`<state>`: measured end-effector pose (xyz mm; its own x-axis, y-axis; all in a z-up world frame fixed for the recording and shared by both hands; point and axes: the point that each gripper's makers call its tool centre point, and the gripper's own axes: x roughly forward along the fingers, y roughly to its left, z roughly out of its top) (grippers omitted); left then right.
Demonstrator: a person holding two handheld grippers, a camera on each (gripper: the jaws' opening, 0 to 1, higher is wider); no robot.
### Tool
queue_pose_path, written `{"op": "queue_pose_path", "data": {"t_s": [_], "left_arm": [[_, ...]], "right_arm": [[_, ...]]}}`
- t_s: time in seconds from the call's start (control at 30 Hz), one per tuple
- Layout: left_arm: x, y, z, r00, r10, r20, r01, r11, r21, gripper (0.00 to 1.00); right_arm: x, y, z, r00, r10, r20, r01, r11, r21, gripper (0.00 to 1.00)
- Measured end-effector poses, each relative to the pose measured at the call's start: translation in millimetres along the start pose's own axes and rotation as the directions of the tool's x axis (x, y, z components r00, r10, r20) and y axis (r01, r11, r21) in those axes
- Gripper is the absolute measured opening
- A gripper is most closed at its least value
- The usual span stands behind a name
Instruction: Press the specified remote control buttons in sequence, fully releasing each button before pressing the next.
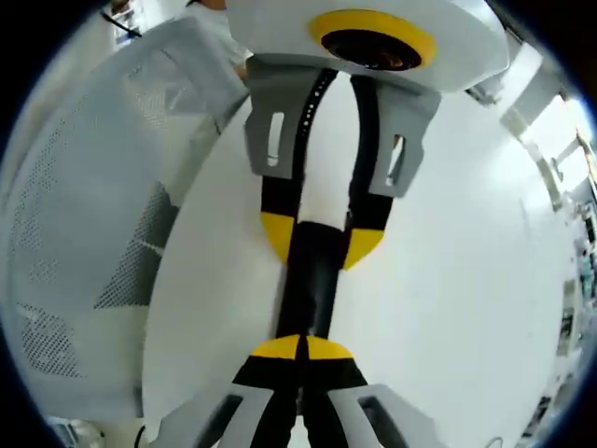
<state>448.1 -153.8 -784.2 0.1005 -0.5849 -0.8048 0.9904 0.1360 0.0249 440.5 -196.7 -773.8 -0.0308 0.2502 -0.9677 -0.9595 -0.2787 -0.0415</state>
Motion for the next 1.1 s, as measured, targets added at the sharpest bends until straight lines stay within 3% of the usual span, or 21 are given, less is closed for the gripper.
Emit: {"op": "queue_pose_path", "data": {"t_s": [0.4, 1.1], "left_arm": [[-0.6, -2.1, 1.2, 1.0, -0.003, 0.0, 0.003, 1.0, 0.002, 0.23], [-0.7, -0.3, 0.5, 1.0, -0.001, 0.001, 0.001, 1.0, 0.001, 0.23]], "right_arm": [[1.4, -1.7, -1.4, 1.0, 0.024, -0.014, -0.023, 0.999, 0.027, 0.0], [-1.0, -0.4, -1.3, 1.0, -0.023, 0.018, 0.023, 0.999, 0.04, 0.0]]}}
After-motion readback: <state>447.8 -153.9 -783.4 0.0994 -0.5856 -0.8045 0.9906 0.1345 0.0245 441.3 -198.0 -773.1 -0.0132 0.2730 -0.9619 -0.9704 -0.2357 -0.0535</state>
